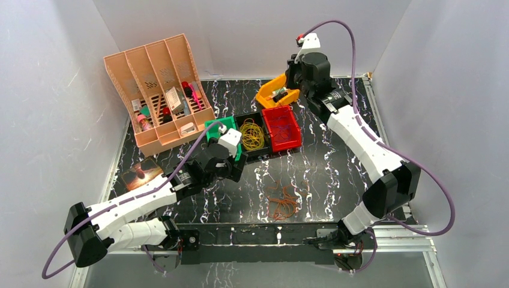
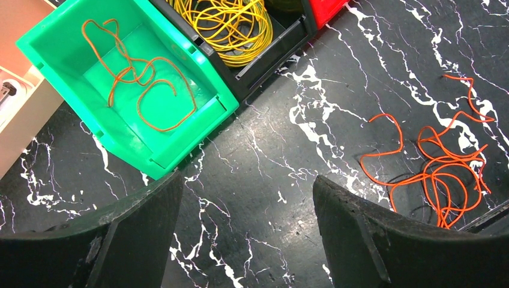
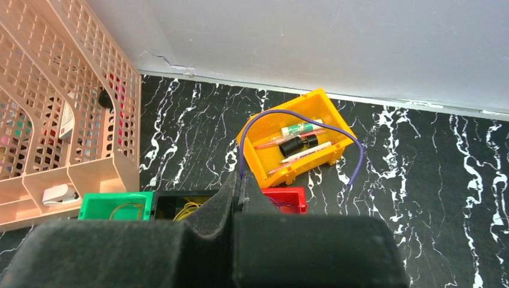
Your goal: Untangle the cables
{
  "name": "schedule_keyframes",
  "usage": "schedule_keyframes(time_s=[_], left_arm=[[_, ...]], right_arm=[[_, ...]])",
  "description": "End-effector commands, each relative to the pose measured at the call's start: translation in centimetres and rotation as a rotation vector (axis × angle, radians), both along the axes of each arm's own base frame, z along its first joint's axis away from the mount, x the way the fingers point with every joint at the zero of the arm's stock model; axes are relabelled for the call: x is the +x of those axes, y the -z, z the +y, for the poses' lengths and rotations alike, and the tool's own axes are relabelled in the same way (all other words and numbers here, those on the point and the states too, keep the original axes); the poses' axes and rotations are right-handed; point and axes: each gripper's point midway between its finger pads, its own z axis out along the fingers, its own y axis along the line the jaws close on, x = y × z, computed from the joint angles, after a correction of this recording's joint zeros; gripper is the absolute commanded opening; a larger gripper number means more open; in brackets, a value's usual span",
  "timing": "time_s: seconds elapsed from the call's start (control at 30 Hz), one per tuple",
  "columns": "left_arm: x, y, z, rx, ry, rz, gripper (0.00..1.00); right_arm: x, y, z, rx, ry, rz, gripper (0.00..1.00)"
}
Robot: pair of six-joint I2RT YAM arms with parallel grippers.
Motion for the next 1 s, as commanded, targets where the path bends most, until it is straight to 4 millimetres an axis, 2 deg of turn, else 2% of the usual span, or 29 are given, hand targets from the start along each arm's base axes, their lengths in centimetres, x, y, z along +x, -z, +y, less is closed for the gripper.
schedule_keyframes(time_s=[0.0, 0.13, 0.4, 0.63, 0.7, 0.97], left_arm=[[0.3, -1.5, 0.3, -0.011, -0.015, -0.030, 0.78], [0.6, -1.6, 0.5, 0.002, -0.022, -0.042, 0.78], [0.6, -1.1, -0.7, -0.022, -0.003, -0.018, 0.78], [0.1, -0.9, -1.3, -0.048, 0.022, 0.009, 0.77], [0.1, -1.0, -1.5, -0.058, 0.024, 0.010, 0.76], [0.3, -1.7, -2.3, -0.100, 0.037, -0.005, 0.76]], right_arm=[[0.9, -2.2, 0.5, 0.061, -0.014, -0.068, 0.00], [1.5, 1.5, 1.1, 0.036, -0.029, -0.010, 0.00], [2.4, 9.3, 0.6, -0.021, -0.016, 0.108, 0.00], [3.4, 14.3, 1.6, -0.051, -0.064, 0.187, 0.00], [3.8, 16.8, 2.0, -0.069, -0.078, 0.227, 0.00], [3.3, 22.3, 1.8, -0.110, -0.079, 0.316, 0.00]])
